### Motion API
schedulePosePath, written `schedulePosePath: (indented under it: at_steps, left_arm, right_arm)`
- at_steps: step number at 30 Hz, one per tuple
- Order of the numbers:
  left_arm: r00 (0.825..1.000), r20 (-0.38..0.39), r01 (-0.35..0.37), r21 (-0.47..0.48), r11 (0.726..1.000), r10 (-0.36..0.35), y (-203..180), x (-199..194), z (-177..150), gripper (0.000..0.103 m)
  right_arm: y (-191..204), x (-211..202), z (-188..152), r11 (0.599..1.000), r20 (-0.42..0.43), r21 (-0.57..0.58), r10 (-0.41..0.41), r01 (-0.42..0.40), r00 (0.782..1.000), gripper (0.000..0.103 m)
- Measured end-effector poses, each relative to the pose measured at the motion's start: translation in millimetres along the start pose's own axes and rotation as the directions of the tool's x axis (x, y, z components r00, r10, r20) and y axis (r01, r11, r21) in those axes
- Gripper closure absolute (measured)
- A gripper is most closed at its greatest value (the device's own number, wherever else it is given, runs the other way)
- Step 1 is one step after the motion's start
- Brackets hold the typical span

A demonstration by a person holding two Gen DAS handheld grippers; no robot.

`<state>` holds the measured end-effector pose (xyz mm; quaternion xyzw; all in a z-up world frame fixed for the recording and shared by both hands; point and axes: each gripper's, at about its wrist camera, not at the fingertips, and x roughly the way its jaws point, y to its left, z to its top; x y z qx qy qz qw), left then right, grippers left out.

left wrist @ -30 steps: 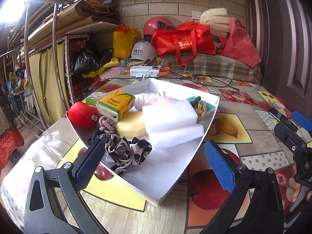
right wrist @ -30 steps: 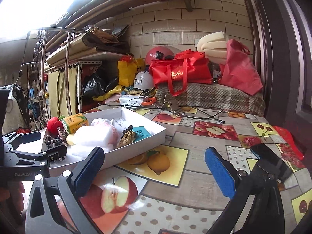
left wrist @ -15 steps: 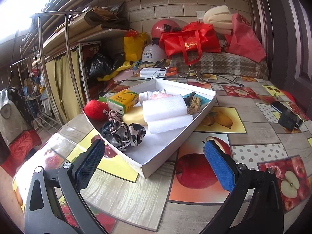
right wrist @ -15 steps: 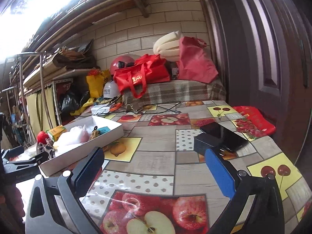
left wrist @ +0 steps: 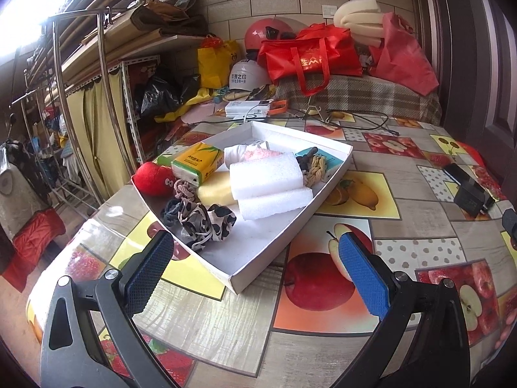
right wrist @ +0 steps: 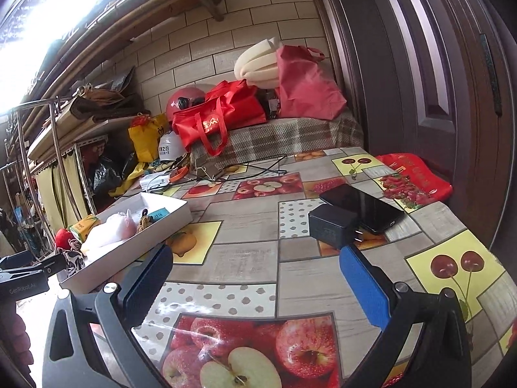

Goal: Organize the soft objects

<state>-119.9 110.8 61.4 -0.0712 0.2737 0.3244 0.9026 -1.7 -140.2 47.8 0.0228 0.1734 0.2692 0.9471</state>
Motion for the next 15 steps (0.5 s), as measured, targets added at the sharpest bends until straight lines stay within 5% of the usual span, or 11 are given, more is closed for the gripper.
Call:
schedulePosePath:
  at_steps: [15]
  left_arm:
    - [0.998, -0.048, 0.051, -0.018, 0.999, -0.051, 0, 13, 7, 0.0]
  right_arm:
    - [0, 0, 0, 1.0, 0.0, 0.001, 0.0, 0.0, 1.0, 0.0]
